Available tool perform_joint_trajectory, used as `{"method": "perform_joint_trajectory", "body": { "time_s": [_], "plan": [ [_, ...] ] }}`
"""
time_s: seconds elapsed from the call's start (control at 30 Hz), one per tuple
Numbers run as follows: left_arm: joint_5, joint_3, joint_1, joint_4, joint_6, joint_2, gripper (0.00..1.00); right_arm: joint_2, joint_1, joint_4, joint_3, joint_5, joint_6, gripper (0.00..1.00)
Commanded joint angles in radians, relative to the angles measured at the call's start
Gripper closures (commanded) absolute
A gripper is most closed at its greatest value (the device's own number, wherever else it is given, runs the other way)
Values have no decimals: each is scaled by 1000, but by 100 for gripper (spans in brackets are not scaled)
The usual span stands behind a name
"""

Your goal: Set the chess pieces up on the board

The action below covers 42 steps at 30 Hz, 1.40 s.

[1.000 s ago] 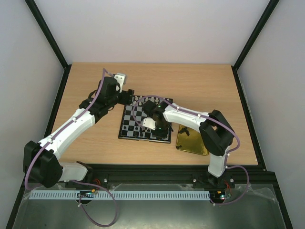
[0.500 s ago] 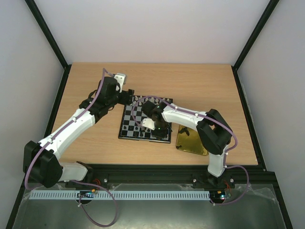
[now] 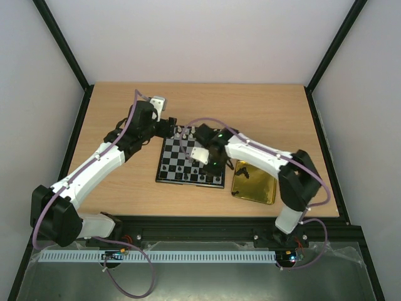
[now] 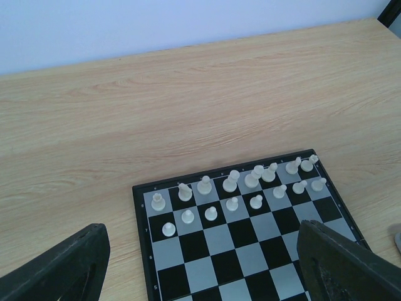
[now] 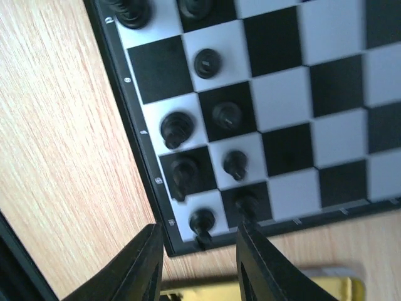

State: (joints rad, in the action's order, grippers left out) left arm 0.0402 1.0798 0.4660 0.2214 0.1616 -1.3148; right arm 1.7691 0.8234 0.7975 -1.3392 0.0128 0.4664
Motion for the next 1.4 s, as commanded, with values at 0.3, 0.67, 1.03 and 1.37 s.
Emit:
{"method": "perform_joint_trajectory", "body": {
  "time_s": [0.3,0.67,1.03,1.37],
  "plan": [
    [-20,28,-4,9,2,-12,15,-327,-367,17,204,-162,-46,66],
    [-35,29,0,6,4,-2,15,-321,-480,-60,335,-71,-57,72],
    [-36,27,16,4,1,-3,15,-245,-486,-167,429,-23,-53,73],
    [-37,26,19,6,0,-9,15,-162,-486,-221,447,-30,-56,73]
  ]
}}
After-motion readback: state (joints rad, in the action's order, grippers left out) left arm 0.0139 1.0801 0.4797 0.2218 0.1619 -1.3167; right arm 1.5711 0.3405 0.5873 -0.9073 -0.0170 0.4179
